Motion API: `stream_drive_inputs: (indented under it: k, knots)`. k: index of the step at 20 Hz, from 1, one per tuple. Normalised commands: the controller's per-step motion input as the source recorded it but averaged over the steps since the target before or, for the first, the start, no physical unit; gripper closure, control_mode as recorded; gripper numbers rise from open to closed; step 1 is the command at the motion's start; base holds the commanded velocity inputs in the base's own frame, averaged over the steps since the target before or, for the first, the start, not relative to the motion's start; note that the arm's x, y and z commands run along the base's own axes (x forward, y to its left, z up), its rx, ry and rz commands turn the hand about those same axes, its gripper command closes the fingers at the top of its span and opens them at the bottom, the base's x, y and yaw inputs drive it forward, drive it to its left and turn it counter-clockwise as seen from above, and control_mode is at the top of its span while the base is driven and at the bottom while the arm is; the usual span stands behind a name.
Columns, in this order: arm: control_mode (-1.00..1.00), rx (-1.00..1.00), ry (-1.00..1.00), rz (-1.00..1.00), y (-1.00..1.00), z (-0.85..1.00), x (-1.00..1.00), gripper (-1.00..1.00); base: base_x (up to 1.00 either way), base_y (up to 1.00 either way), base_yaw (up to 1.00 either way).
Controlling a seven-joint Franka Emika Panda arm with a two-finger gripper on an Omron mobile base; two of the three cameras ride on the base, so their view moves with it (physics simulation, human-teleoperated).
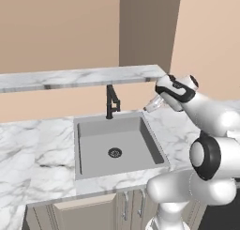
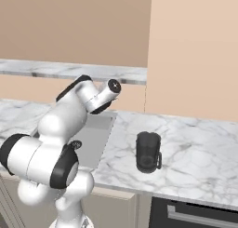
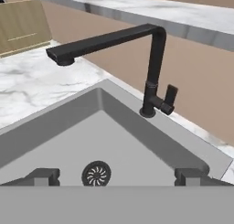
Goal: Turn on the sink faucet and place the jug under the water for a few seconds to fill it up.
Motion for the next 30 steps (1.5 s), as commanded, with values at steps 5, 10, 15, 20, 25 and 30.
stream_drive_inputs:
  k: [5,10,15,20,25,30]
  knots:
    - [-1.00,0.01,0.02,0.08,0.03,-0.04,0.12,-1.00,0.00,0.00,0.00]
    - [-1.00,0.00,0.01,0.00,0.39,-0.10,0.24,-1.00,0.00,0.00,0.00]
    - [-1.00,0.00,0.00,0.00,0.26,-0.14,0.25,-1.00,0.00,0.00,0.00]
    - [-1.00,0.00,0.00,0.00,0.03,-0.16,0.25,-1.00,0.00,0.00,0.00]
    - [-1.00,0.00,0.00,0.00,0.01,-0.12,0.24,-1.00,0.00,0.00,0.00]
    - [-1.00,0.00,0.00,0.00,0.06,-0.06,0.30,-1.00,0.00,0.00,0.00]
